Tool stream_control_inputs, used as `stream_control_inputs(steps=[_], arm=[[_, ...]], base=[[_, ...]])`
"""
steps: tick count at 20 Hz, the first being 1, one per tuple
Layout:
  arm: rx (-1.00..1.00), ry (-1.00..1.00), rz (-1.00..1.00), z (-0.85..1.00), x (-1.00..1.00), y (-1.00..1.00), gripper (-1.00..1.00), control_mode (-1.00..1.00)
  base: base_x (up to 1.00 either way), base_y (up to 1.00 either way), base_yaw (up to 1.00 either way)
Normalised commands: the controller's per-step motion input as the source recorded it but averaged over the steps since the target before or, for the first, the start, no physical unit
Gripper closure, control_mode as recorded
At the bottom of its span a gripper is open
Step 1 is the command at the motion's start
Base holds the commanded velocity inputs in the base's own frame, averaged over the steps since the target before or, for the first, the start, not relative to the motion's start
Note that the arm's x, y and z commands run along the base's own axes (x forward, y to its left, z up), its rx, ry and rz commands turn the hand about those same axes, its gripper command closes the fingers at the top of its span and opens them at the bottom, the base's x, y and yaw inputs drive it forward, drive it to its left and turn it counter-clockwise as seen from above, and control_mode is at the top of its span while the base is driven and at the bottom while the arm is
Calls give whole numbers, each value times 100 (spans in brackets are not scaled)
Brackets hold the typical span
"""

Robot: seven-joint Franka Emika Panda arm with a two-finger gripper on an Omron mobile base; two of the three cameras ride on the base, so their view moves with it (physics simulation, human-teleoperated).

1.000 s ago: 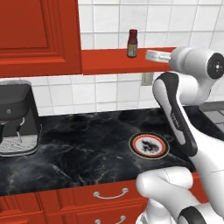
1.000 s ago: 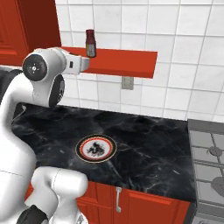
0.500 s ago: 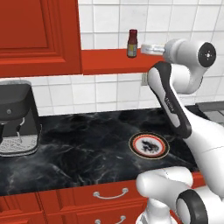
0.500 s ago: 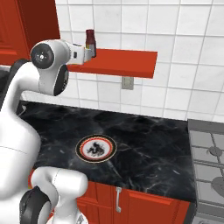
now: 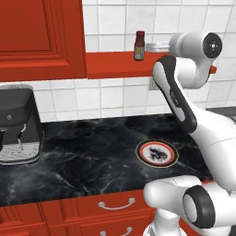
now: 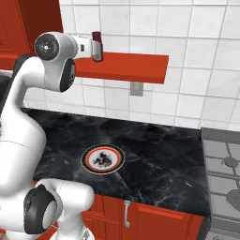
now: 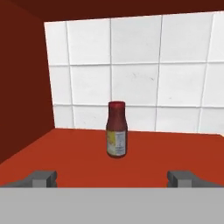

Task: Move the hot dog bun to the plate on the dining table and place the condiment next to that plate. Then navigate to the fridge and take the sausage and place it on the plate as well.

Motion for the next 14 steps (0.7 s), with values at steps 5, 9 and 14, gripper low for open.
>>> stream_control_inputs(steps=[5,9,14], arm=[[-2,0,0,-1,35,0,-100,-100],[0,0,0,-4,40,0,-100,-100],[0,0,0,-11,41,0,-100,-100]], base=[[0,0,0],[0,0,0],[0,0,0]])
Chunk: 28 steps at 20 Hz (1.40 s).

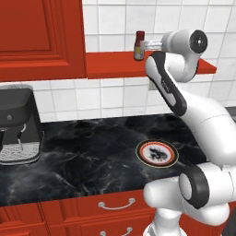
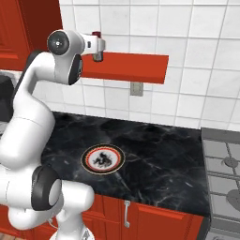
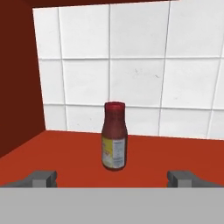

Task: Move the hot dog bun to the plate on the dining table and place the condiment next to that plate. Then navigate to the fridge and take the sausage and place it on the plate as well.

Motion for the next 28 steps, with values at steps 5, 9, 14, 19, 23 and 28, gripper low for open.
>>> stream_control_inputs(steps=[5,9,14,19,23,28], arm=[[0,0,0,-12,37,0,-100,-100],[0,0,0,-8,35,1,-100,-100],[0,2,0,0,32,3,-100,-100],[0,1,0,-1,30,6,-100,-100],[0,0,0,-5,27,4,-100,-100],[0,1,0,-1,30,1,-100,-100]], base=[[0,0,0],[0,0,0],[0,0,0],[0,0,0],[0,0,0],[0,0,0]])
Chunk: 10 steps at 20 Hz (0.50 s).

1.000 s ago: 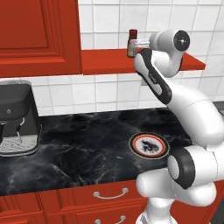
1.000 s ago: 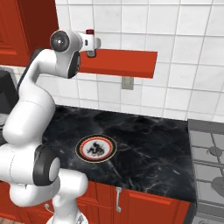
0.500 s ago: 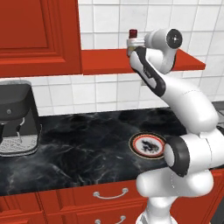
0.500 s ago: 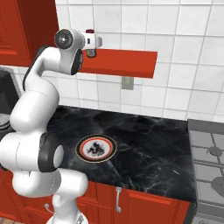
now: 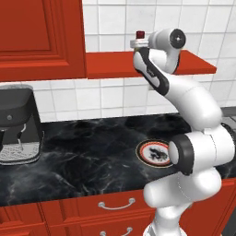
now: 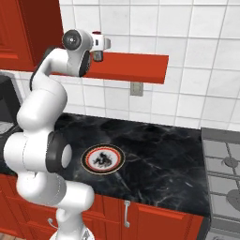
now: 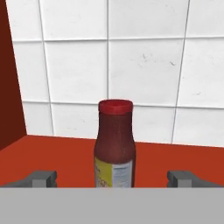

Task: Move the hot dog bun to the plate on the dining table and place the condiment next to that plate. Then navigate to the fridge and take the sausage and place it on the plate as well.

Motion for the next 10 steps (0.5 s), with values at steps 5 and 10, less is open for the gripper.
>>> stream_control_inputs(steps=[5,10], arm=[[0,1,0,-7,31,1,-100,-100],[0,1,0,-13,30,1,-100,-100]], base=[[0,0,0],[0,0,0]])
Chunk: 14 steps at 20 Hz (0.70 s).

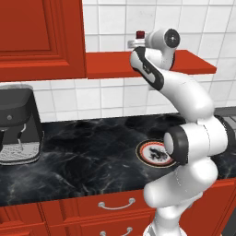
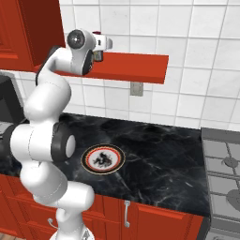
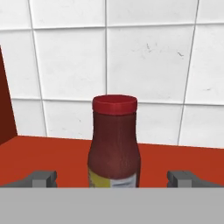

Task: Move the hot dog bun to the plate on the dining table and place the condiment next to that plate. Then navigate to the fridge and take the sausage and place it on the plate as well.

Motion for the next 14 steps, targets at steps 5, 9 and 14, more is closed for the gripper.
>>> stream_control_inputs(steps=[5,9,14], arm=[[-1,1,0,-13,25,1,-100,-100],[0,1,0,-10,24,0,-100,-100],[0,1,0,-9,23,0,-100,-100]], base=[[0,0,0],[0,0,0],[0,0,0]])
